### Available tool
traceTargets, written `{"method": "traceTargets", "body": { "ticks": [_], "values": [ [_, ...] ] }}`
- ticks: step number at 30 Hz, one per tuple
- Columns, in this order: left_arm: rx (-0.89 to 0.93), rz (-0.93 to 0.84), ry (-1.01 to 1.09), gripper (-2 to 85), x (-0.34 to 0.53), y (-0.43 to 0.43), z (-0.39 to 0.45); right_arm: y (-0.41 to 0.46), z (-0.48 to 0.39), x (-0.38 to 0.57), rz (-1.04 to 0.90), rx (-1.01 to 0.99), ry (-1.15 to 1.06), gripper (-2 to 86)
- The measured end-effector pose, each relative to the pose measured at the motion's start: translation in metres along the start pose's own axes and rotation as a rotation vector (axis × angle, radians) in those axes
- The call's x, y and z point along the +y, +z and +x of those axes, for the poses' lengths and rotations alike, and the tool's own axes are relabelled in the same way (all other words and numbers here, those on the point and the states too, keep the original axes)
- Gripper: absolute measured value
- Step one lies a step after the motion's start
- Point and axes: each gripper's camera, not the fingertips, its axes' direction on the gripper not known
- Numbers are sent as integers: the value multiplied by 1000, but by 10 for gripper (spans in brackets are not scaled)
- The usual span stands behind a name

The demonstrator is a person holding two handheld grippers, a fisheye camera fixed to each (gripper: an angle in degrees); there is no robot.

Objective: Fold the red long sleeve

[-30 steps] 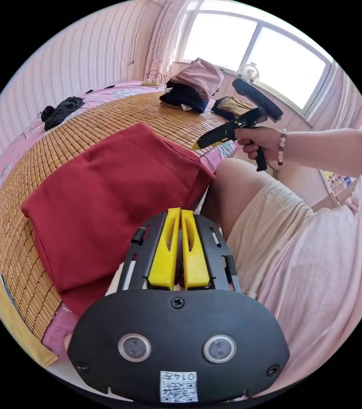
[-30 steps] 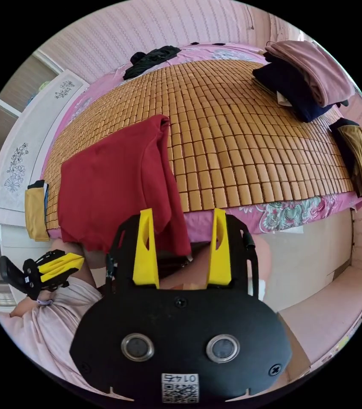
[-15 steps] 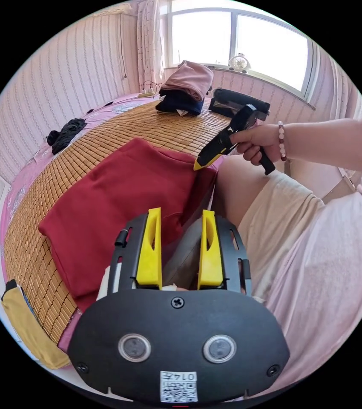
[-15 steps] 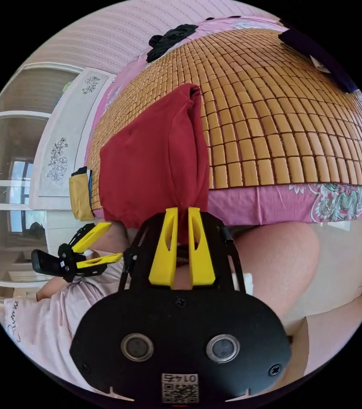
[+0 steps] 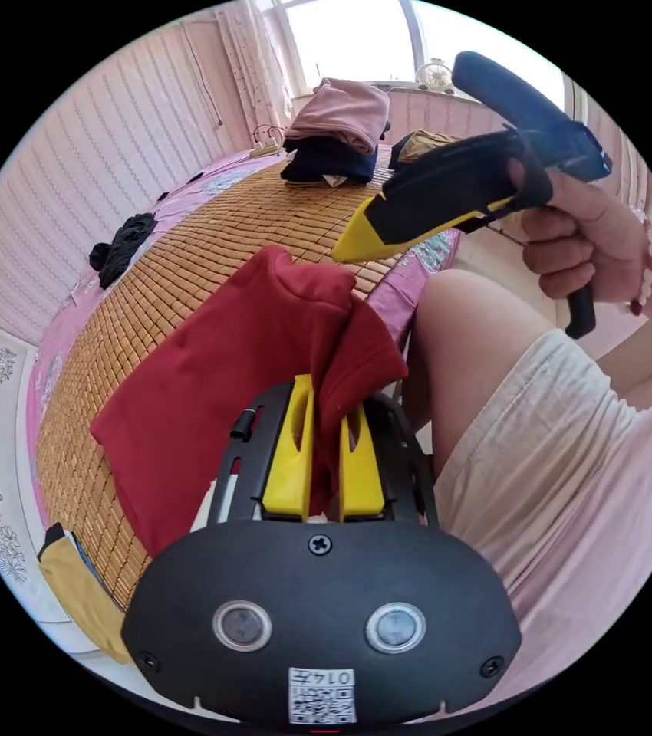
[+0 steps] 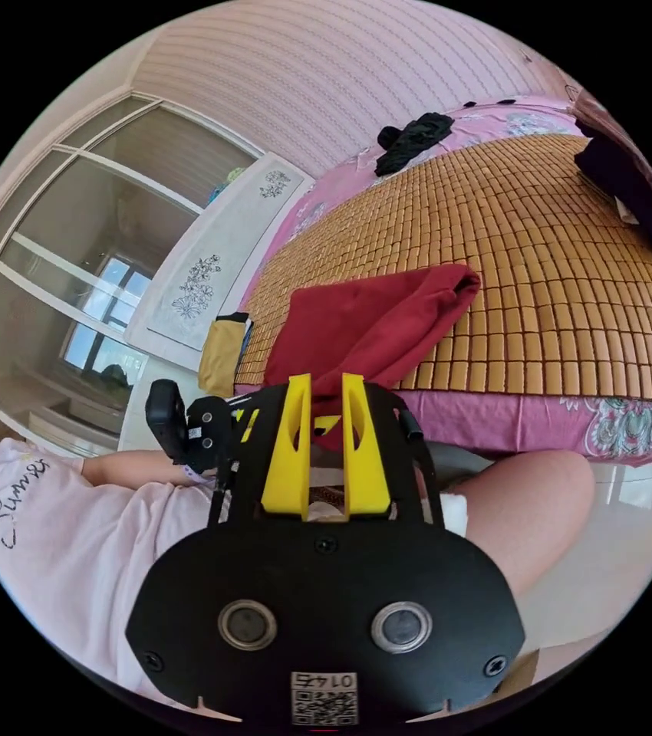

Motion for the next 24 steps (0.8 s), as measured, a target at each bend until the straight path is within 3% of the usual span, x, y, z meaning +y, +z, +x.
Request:
{"method": "traceTargets", "body": {
  "ticks": [3, 7, 11, 15, 20, 24],
  "values": [
    [56, 41, -12, 48, 17, -11, -9, -1, 42, -3, 17, -19, 170, 204],
    [82, 66, -26, 49, 40, -31, -22, 15, 71, -6, 44, -58, 308, 254],
    [116, 76, -87, 49, 58, -46, -37, 40, 100, -10, 25, -230, 464, 185],
    [114, 100, -126, 47, 70, -61, -51, 36, 121, -1, 176, -507, 595, 87],
    [146, 151, -146, 45, 66, -74, -71, 12, 121, 5, 225, -635, 526, 73],
    [312, 236, -137, 45, 54, -69, -86, -38, 100, 6, 356, -633, 408, 70]
  ]
}}
